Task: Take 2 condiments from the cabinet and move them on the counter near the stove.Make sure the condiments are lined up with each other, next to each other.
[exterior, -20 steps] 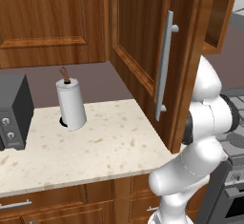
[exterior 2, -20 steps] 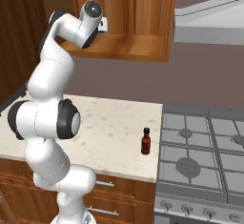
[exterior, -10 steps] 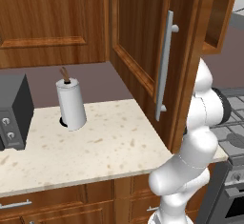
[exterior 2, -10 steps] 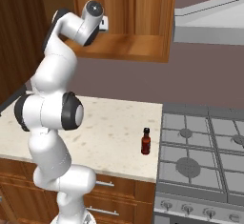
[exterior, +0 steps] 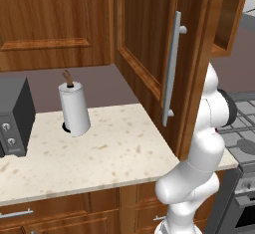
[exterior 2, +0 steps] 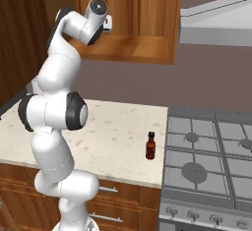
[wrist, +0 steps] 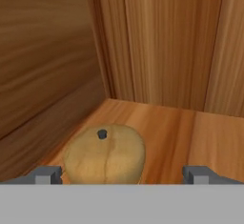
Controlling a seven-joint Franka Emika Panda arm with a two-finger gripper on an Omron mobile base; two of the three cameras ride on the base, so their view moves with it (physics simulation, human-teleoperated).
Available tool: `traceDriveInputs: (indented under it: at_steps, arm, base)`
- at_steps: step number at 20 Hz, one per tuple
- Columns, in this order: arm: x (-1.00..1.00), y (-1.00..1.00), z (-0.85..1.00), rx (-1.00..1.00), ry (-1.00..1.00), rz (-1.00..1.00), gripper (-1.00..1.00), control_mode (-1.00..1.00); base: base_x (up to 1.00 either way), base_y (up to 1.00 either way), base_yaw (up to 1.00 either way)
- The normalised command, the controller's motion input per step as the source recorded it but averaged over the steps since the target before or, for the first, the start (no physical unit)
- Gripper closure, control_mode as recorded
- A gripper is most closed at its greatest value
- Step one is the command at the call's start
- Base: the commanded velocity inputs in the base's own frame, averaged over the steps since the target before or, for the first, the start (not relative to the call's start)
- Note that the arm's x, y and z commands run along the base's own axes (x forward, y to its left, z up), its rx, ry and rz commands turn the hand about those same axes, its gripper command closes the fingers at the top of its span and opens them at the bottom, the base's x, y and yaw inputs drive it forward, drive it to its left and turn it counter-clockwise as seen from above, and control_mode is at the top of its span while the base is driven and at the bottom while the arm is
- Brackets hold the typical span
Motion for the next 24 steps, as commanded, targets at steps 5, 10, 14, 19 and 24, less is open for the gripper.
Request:
traceDriveInputs:
  at_steps: [5,10,14,19,24]
  arm:
    - [-0.08,0.00,0.00,0.00,-0.01,0.00,1.00,-1.00]
    - [0.00,0.00,0.00,0.00,-0.09,0.00,1.00,-1.00]
    - [-0.24,0.00,0.00,0.00,-0.19,0.00,1.00,-1.00]
    - [-0.69,0.00,0.00,0.00,-0.22,0.00,1.00,-1.00]
    - [-1.00,-0.13,0.03,0.00,-0.05,0.00,1.00,-1.00]
  base:
    - [0.00,0.00,0.00]
    - [0.00,0.00,0.00]
    - [0.00,0.00,0.00]
    - [0.00,0.00,0.00]
    - [0.00,0.00,0.00]
